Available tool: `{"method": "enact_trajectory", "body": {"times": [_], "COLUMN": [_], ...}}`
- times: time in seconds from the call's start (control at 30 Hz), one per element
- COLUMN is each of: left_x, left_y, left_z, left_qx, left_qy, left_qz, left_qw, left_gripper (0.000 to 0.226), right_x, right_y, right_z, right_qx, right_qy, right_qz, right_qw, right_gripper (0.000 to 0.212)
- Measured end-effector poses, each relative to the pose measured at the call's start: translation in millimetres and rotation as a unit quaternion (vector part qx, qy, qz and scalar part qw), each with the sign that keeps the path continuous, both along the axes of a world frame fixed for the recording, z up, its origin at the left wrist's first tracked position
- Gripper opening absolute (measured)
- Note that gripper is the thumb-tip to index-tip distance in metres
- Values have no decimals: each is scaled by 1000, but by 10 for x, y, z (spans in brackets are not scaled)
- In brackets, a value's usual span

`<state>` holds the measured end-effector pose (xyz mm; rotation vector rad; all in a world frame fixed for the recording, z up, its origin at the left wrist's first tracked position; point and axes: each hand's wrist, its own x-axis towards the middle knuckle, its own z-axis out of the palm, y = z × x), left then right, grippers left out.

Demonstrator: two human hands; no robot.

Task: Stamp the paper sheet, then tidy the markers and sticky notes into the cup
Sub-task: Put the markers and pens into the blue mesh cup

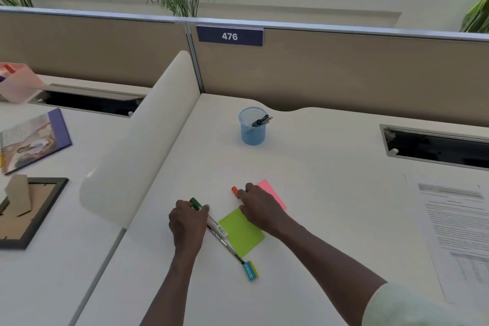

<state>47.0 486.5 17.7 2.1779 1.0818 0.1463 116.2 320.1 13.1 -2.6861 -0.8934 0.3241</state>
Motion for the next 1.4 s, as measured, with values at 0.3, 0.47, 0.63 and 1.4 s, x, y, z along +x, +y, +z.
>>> {"method": "enact_trajectory", "body": {"times": [0.3, 0.47, 0.63, 1.4], "left_x": [90, 168, 328, 2076], "left_y": [-64, -84, -225, -444], "left_z": [71, 180, 509, 1198], "left_qx": [34, 19, 14, 104], "left_qy": [60, 56, -19, -231], "left_qz": [-45, -67, -88, -184], "left_qw": [997, 996, 996, 950], "left_gripper": [28, 31, 24, 14], "right_x": [-1, 86, 262, 1863], "right_y": [-20, -54, -142, -268], "right_z": [-76, 20, 324, 1329], "right_qx": [36, 79, 129, 316], "right_qy": [35, 84, 81, -143], "right_qz": [-64, -144, -173, -216], "right_qw": [997, 983, 973, 913], "right_gripper": [29, 48, 70, 17]}}
